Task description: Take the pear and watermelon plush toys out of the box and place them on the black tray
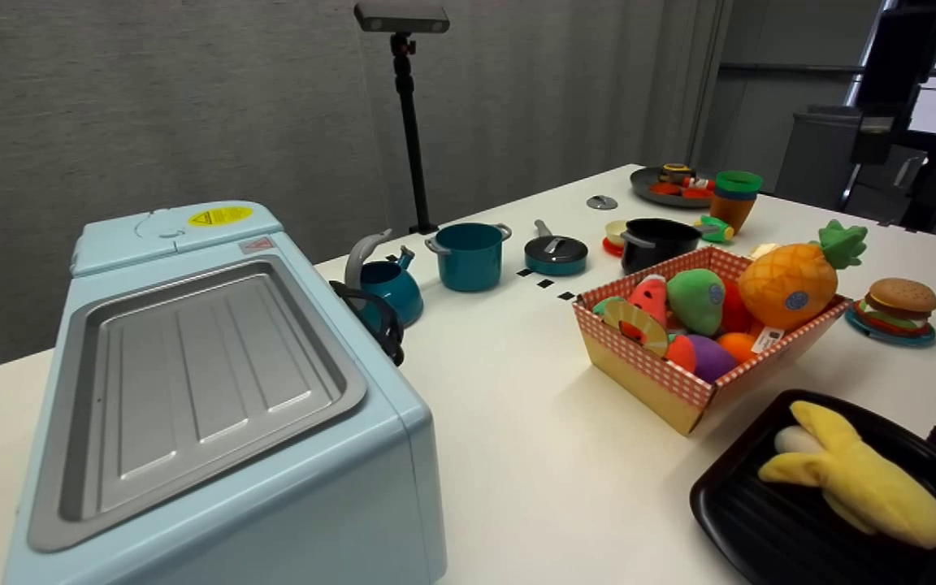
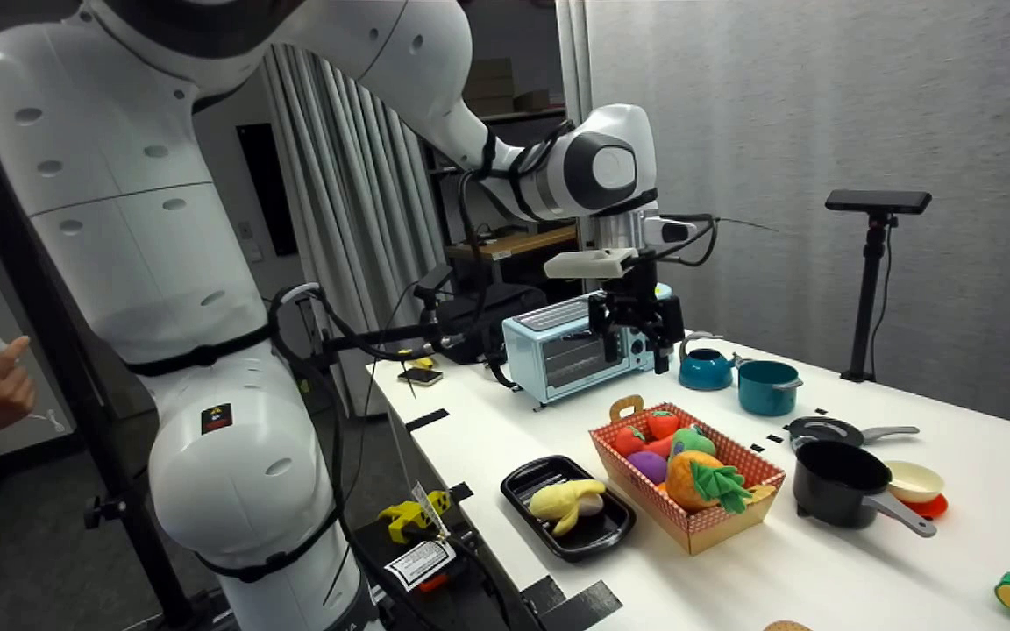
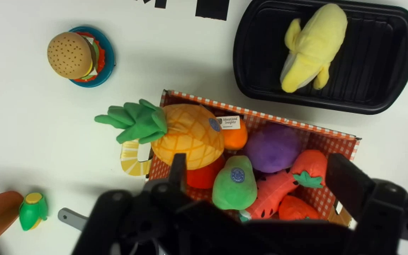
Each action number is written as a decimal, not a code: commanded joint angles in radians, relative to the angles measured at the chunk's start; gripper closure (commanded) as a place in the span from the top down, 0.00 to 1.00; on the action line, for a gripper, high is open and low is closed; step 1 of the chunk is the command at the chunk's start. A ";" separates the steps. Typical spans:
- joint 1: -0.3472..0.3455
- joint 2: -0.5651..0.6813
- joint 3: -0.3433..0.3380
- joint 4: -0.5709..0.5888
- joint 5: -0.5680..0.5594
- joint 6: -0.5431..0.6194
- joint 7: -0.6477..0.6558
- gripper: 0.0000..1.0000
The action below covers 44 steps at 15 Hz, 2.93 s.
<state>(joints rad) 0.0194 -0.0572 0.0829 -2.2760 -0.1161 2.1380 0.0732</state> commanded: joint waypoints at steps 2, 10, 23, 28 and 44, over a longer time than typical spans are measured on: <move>0.010 0.172 -0.014 0.133 0.011 0.008 -0.015 1.00; 0.006 0.442 -0.024 0.365 0.028 -0.009 -0.056 1.00; 0.003 0.713 -0.033 0.566 0.054 -0.027 -0.080 1.00; 0.001 0.752 -0.034 0.574 0.055 -0.040 -0.082 0.69; 0.063 0.470 -0.010 0.462 0.070 -0.262 -0.003 0.05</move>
<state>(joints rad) 0.0573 0.5113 0.0645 -1.7544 -0.0717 1.9053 0.0583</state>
